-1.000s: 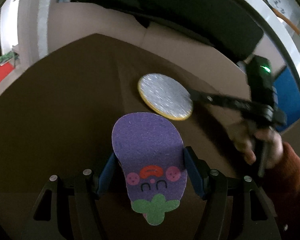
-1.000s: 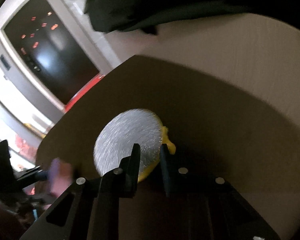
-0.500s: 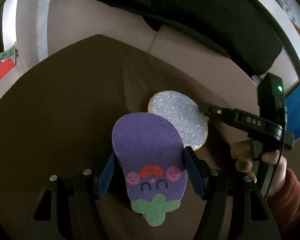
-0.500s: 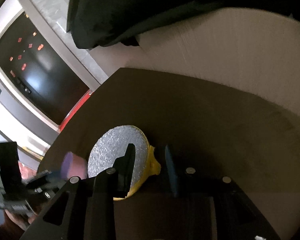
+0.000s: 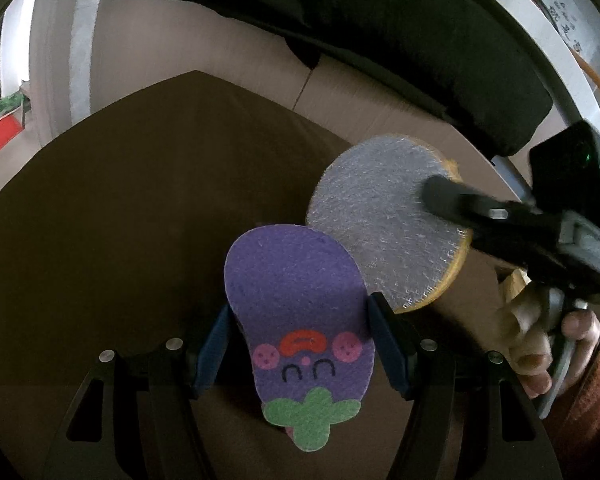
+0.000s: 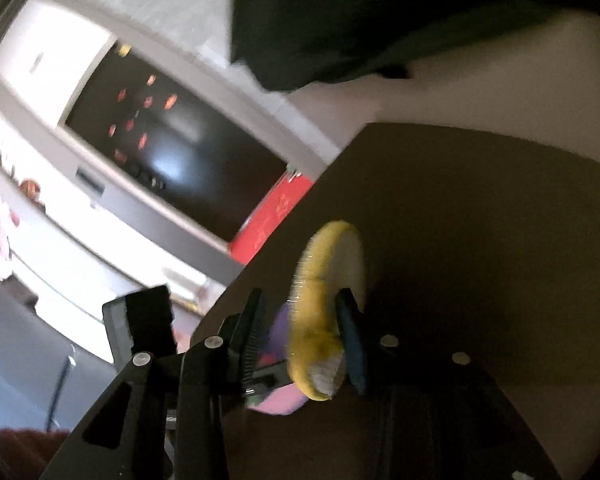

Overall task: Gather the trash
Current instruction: 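Grasp the silver glitter disc by its edge with the right gripper while the left gripper holds the foam item, then carry the purple foam item and silver disc over the bin with both grippers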

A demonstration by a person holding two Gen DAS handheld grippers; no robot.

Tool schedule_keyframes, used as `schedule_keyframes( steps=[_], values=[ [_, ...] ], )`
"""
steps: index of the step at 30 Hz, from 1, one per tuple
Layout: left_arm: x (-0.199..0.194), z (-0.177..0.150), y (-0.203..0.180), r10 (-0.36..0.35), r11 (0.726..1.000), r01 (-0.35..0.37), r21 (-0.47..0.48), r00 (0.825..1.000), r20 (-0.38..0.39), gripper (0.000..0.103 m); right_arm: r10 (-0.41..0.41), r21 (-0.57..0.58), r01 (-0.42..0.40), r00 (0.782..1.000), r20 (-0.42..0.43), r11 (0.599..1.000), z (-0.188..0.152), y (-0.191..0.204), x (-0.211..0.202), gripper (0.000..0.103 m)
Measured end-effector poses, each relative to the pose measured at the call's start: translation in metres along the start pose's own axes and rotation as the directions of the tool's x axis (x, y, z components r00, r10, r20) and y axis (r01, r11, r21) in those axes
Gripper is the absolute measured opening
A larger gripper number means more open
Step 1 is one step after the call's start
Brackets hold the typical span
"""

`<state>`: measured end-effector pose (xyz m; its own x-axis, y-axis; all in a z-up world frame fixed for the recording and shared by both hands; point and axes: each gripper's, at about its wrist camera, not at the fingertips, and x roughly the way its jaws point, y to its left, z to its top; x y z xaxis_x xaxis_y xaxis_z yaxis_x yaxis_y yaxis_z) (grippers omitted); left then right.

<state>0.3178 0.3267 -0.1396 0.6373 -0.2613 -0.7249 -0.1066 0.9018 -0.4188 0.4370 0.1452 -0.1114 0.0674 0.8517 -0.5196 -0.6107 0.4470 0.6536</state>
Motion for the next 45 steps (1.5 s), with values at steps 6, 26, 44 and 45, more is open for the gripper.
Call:
schedule_keyframes(
  steps=[6,26,44,45],
  values=[
    [-0.024,-0.002,-0.005,0.059,0.998,-0.058,-0.003,0.997,0.058,0.067,-0.213,-0.078,0.214,0.977,0.021,0.974,0.004,0.023,0.003,0.014],
    [-0.107,0.021,-0.232,0.038,0.942,-0.18,0.285,0.896,0.443,0.066,-0.422,-0.139,0.519,0.8,0.427,0.843,-0.037,0.086,-0.25,0.014],
    [-0.084,-0.031,-0.431,-0.274,0.855,0.043,0.517,0.884,0.38,0.067,-0.608,0.051,0.74,0.509,0.61,0.67,-0.128,0.086,-0.435,0.014],
    [-0.081,-0.034,-0.439,-0.282,0.851,0.054,0.522,0.886,0.369,0.067,-0.616,0.064,0.745,0.497,0.611,0.664,-0.131,0.084,-0.441,0.014]
  ],
)
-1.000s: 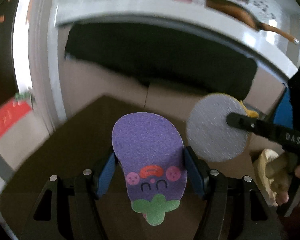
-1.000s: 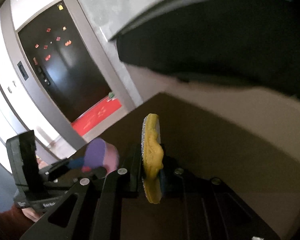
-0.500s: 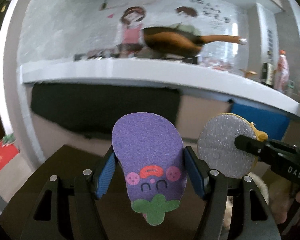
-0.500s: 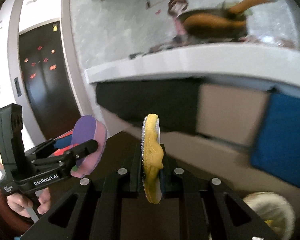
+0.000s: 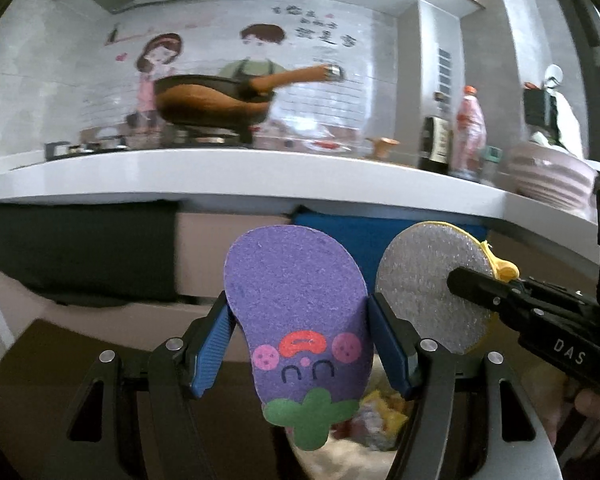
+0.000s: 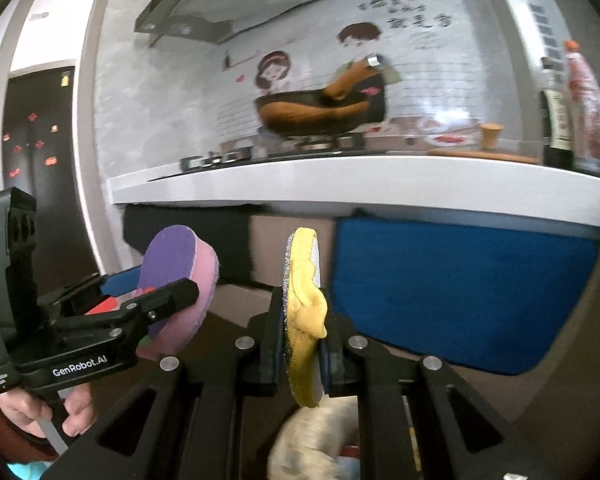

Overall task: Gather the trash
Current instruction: 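Carry the purple foam item and silver disc over the bin with both grippers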

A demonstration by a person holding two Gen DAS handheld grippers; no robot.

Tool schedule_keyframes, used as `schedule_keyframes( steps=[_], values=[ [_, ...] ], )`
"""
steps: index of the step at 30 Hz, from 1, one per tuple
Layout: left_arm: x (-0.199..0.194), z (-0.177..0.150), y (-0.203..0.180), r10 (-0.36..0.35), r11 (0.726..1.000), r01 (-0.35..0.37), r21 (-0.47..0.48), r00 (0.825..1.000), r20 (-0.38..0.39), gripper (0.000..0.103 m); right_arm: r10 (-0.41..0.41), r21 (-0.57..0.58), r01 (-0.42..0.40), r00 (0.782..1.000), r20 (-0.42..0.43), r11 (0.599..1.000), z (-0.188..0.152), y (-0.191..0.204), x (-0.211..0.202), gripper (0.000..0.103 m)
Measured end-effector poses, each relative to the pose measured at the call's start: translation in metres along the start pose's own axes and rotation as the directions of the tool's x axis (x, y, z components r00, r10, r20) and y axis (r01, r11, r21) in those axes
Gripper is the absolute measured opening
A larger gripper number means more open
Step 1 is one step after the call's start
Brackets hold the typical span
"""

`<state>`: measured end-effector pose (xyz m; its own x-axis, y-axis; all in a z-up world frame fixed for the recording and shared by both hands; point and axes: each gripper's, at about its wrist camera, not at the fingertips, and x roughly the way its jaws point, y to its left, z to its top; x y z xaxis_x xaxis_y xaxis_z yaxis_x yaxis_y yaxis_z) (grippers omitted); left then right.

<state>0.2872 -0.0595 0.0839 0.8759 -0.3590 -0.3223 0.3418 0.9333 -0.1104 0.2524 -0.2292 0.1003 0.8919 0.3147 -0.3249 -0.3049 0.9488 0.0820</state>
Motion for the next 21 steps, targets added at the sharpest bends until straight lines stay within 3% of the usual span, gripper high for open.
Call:
schedule_keyframes(
  steps=[11,21],
  values=[
    [0.051,-0.035,-0.045,-0.078,0.997,0.079,0.005,0.99,-0.114,0.067,-0.08,0.086,0.083,0.996,-0.04,0.993,-0.038,-0.058,-0.017,0.014],
    [0.084,-0.065,-0.044,-0.068,0.998,0.069,0.0,0.982,-0.178,0.067,-0.087,0.15,0.106,0.989,-0.123,0.983,-0.081,-0.086,0.005,0.014]
  ],
)
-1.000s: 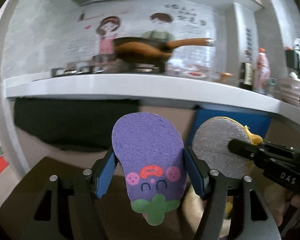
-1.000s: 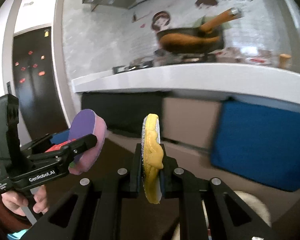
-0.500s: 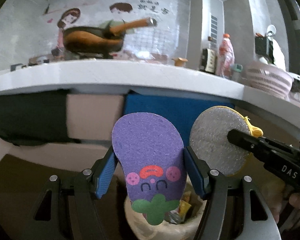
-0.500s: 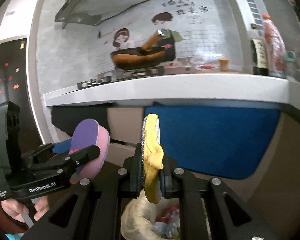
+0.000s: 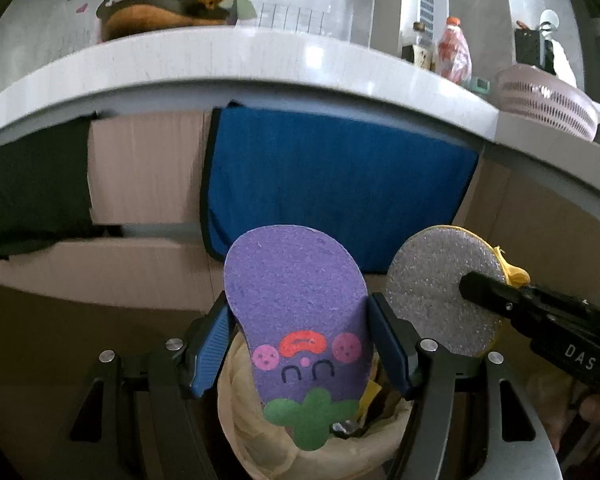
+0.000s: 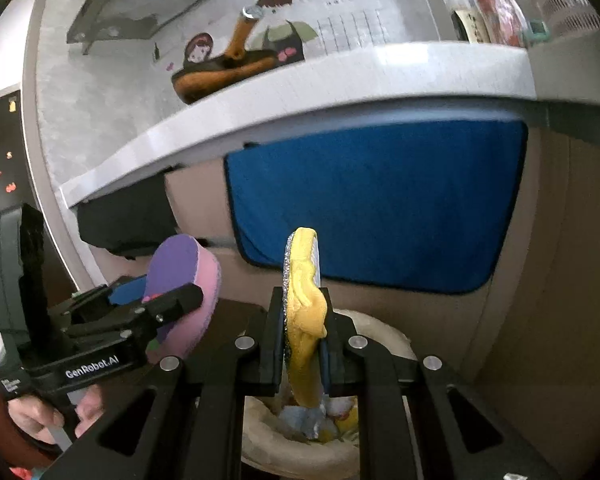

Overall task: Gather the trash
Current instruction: 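Carry the purple foam item and silver disc over the bin with both grippers, then open both grippers to drop the foam item and disc into the bin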

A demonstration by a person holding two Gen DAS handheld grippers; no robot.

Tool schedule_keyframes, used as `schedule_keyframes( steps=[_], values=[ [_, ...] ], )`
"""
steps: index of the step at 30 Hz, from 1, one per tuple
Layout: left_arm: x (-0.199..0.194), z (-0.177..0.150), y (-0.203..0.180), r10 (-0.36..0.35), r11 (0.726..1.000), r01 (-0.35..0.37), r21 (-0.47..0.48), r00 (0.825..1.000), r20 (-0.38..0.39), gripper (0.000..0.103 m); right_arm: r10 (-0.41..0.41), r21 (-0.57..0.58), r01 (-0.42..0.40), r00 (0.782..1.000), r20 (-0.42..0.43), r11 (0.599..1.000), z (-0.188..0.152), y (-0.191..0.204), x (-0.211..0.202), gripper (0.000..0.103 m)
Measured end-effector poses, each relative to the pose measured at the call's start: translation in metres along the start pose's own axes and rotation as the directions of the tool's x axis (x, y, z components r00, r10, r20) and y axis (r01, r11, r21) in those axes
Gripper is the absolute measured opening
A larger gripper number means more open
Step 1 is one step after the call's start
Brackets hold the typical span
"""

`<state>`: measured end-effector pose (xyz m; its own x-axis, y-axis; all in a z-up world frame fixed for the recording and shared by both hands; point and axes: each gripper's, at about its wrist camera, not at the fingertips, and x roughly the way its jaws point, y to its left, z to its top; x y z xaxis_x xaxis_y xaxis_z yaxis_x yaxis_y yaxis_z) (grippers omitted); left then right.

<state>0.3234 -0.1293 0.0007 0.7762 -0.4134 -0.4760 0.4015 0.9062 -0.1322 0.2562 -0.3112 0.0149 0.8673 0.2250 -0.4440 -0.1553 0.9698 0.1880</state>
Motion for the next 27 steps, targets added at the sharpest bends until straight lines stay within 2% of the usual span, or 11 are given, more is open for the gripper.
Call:
schedule_keyframes(
  steps=[15,18,20,22,23,24,27],
  values=[
    [0.038,-0.023,0.01,-0.014,1.0,0.013,-0.016,0.996,-0.093,0.067,0.002,0.052,0.002,0.997,-0.078,0.999,-0.022,-0.017,0.037,0.014],
    [0.047,-0.024,0.014,-0.053,0.998,0.048,-0.04,0.99,-0.128,0.068,0.001,0.064,0.005,0.996,-0.086,0.998,-0.024,-0.021,0.042,0.015],
    [0.056,-0.025,0.019,-0.091,0.994,0.079,-0.078,0.981,-0.174,0.068,0.008,0.077,-0.002,0.997,-0.076,0.997,-0.024,-0.024,0.043,0.016],
    [0.064,-0.025,0.026,-0.128,0.988,0.107,-0.109,0.968,-0.215,0.069,-0.006,0.089,0.013,0.997,-0.079,0.996,-0.025,-0.026,0.043,0.023],
    [0.066,-0.026,0.029,-0.136,0.986,0.112,-0.12,0.967,-0.214,0.069,-0.014,0.098,0.022,0.997,-0.079,0.995,-0.026,-0.028,0.043,0.032],
    [0.066,-0.026,0.031,-0.139,0.985,0.114,-0.127,0.968,-0.21,0.069,-0.019,0.106,0.027,0.997,-0.076,0.994,-0.027,-0.029,0.042,0.037],
    [0.065,-0.024,0.036,-0.156,0.98,0.125,-0.155,0.966,-0.204,0.07,-0.02,0.125,0.029,0.997,-0.076,0.992,-0.029,-0.031,0.041,0.038]
  ],
)
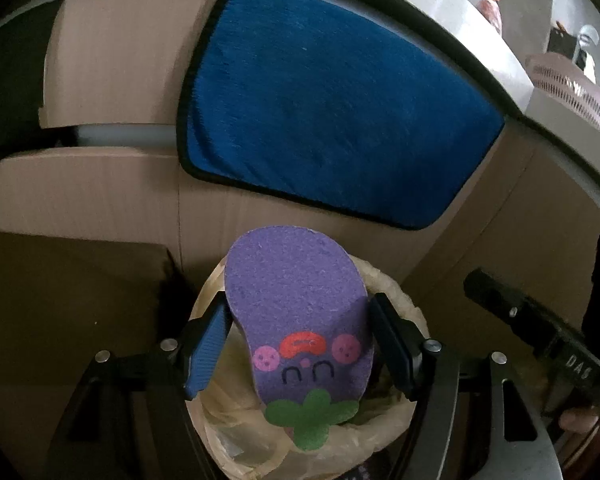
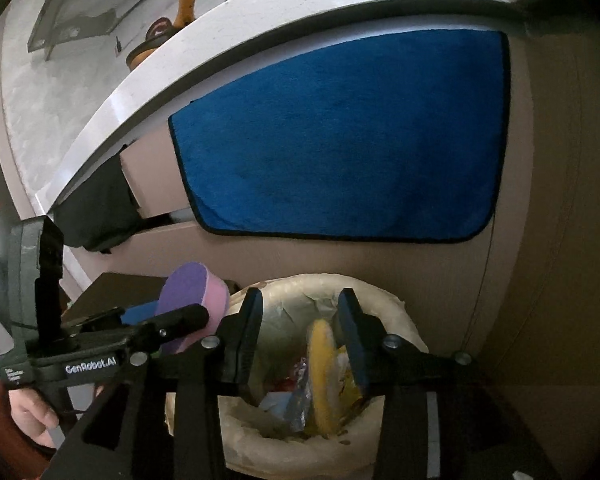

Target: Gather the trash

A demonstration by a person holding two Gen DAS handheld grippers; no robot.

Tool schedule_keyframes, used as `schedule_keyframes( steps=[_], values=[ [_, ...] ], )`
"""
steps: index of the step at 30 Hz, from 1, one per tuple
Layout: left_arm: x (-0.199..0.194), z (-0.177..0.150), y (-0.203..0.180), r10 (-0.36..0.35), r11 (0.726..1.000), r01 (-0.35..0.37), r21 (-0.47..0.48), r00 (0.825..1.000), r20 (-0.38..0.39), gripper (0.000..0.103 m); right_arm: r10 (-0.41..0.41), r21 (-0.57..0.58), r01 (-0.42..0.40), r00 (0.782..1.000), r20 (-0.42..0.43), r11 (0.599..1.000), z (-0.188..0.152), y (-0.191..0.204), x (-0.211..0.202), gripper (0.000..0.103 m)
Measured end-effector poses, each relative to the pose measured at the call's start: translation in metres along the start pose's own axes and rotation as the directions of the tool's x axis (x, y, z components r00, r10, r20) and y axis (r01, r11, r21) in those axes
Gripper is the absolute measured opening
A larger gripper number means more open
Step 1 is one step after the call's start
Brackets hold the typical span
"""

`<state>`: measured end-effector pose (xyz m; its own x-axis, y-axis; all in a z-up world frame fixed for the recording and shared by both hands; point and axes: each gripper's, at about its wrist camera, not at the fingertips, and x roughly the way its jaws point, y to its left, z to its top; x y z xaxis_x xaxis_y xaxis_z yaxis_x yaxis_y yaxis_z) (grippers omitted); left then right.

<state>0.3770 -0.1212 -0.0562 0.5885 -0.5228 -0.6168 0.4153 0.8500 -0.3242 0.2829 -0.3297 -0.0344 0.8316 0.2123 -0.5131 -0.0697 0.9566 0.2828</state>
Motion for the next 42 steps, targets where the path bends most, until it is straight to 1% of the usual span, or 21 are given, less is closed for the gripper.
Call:
schedule_keyframes(
  steps=[3,6,8,11,15,16,18,19,23,25,26,28,29,31,33,36,37,38,40,41,42],
  values=[
    [-0.002,0.002,0.003,-0.039,0.999,0.039,-0.034,0.999,-0.008,0.07,-0.001,0.023,0.001,1.0,-0.007,1.0,-0.002,-0.003,-0.002,0.038],
    [0.0,0.005,0.004,-0.057,0.997,0.057,-0.048,0.998,-0.002,0.071,-0.013,0.036,0.013,1.0,-0.003,0.999,-0.004,-0.004,-0.005,0.038],
    [0.01,0.005,0.004,-0.077,0.996,0.076,-0.052,0.997,-0.023,0.072,-0.026,0.043,0.026,1.0,0.008,0.999,-0.003,-0.004,-0.009,0.038],
    [0.025,0.001,0.005,-0.083,0.995,0.08,-0.057,0.995,-0.054,0.072,-0.048,0.053,0.046,0.998,0.029,0.998,-0.002,-0.005,-0.016,0.038],
    [0.024,-0.007,0.01,-0.086,0.992,0.086,-0.089,0.996,-0.005,0.073,-0.072,0.05,0.069,0.996,0.044,0.996,-0.001,-0.008,-0.024,0.038],
    [0.021,-0.008,0.009,-0.08,0.993,0.08,-0.088,0.997,0.006,0.073,-0.073,0.049,0.071,0.996,0.043,0.996,-0.001,-0.01,-0.025,0.038],
    [0.011,-0.01,0.006,-0.033,0.998,0.034,-0.058,0.999,0.027,0.073,-0.072,0.048,0.071,0.997,0.035,0.996,-0.002,-0.011,-0.027,0.038],
    [0.002,-0.013,0.002,0.0,0.999,0.002,-0.036,0.999,0.044,0.073,-0.073,0.047,0.072,0.997,0.033,0.996,-0.003,-0.011,-0.028,0.038],
    [-0.043,-0.031,-0.01,0.067,0.997,-0.069,0.024,0.993,0.095,0.073,-0.08,0.046,0.078,0.996,0.043,0.996,-0.01,-0.005,-0.04,0.038],
    [-0.069,-0.043,-0.018,0.112,0.992,-0.118,0.047,0.987,0.114,0.073,-0.075,0.039,0.073,0.996,0.052,0.997,-0.015,0.003,-0.05,0.038],
    [-0.088,-0.053,-0.023,0.155,0.985,-0.163,0.056,0.98,0.122,0.073,-0.073,0.032,0.071,0.996,0.056,0.997,-0.018,0.008,-0.055,0.038],
    [-0.114,-0.068,-0.03,0.202,0.975,-0.212,0.064,0.969,0.139,0.073,-0.077,0.001,0.077,0.995,0.067,0.997,-0.025,0.024,-0.071,0.038],
    [-0.135,-0.08,-0.035,0.237,0.966,-0.25,0.071,0.959,0.156,0.072,-0.081,-0.017,0.082,0.994,0.075,0.996,-0.03,0.033,-0.08,0.038],
    [-0.166,-0.099,-0.043,0.278,0.952,-0.296,0.077,0.943,0.185,0.073,-0.069,-0.052,0.073,0.994,0.089,0.996,-0.041,0.051,-0.1,0.041],
    [-0.192,-0.114,-0.048,0.296,0.944,-0.318,0.084,0.933,0.203,0.073,-0.033,-0.098,0.041,0.996,0.086,0.994,-0.053,0.071,-0.118,0.05],
    [-0.23,-0.135,-0.053,0.312,0.941,-0.332,0.066,0.927,0.208,0.073,-0.003,-0.174,0.011,0.999,0.044,0.985,-0.074,0.104,-0.139,0.05],
    [-0.24,-0.142,-0.056,0.324,0.938,-0.343,0.058,0.921,0.216,0.073,-0.006,-0.202,0.015,0.999,0.045,0.979,-0.081,0.116,-0.147,0.05],
    [-0.248,-0.148,-0.058,0.332,0.934,-0.352,0.056,0.916,0.224,0.073,-0.023,-0.223,0.035,0.998,0.058,0.974,-0.089,0.126,-0.155,0.05],
    [-0.265,-0.162,-0.064,0.357,0.922,-0.382,0.063,0.901,0.247,0.072,-0.064,-0.248,0.085,0.994,0.091,0.965,-0.103,0.144,-0.17,0.05],
    [-0.271,-0.167,-0.067,0.376,0.911,-0.406,0.07,0.89,0.259,0.072,-0.083,-0.252,0.108,0.991,0.108,0.962,-0.113,0.154,-0.179,0.05],
    [-0.277,-0.172,-0.068,0.399,0.899,-0.431,0.072,0.877,0.268,0.072,-0.087,-0.252,0.114,0.989,0.115,0.961,-0.117,0.158,-0.184,0.05]
  ],
)
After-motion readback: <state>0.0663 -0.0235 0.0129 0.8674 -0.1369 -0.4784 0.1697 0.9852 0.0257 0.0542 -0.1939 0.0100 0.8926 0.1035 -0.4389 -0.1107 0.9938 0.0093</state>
